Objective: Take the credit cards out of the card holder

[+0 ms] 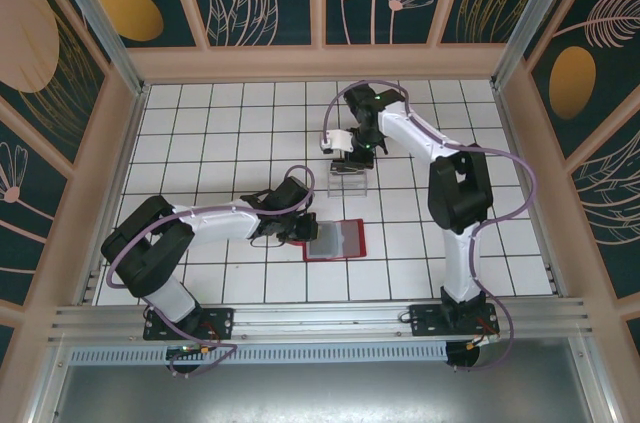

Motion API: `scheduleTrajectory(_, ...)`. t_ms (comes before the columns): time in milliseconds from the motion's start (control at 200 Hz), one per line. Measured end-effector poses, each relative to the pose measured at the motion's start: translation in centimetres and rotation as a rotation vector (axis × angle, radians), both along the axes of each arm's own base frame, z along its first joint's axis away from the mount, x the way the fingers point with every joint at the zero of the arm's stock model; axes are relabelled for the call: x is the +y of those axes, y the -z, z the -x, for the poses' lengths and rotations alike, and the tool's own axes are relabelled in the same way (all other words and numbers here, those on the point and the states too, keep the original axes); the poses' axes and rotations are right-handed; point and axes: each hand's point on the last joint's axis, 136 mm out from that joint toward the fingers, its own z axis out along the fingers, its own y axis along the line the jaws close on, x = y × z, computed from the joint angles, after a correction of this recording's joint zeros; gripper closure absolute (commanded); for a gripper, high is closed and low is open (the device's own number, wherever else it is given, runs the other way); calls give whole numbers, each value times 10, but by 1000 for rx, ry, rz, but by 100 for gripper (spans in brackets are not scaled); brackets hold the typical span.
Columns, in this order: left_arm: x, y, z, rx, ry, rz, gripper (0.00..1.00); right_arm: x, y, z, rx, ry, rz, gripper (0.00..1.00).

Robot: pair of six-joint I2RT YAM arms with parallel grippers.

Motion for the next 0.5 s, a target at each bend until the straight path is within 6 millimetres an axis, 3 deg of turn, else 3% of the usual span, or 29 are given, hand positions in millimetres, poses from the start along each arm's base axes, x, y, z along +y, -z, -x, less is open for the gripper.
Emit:
scheduleTrajectory(95,0,0,0,1,0,-1,90,0,9,0,19,3,11,100)
scheduleTrajectory(170,0,0,0,1,-1,-1,90,0,17,0,37,11,18,94)
scheduleTrajectory(285,0,0,0,1,0,-1,90,0,15,-4,23,24,21,85)
scheduleTrajectory(500,0,0,0,1,0,-1,90,-4,14,-18,-47,60,44,77)
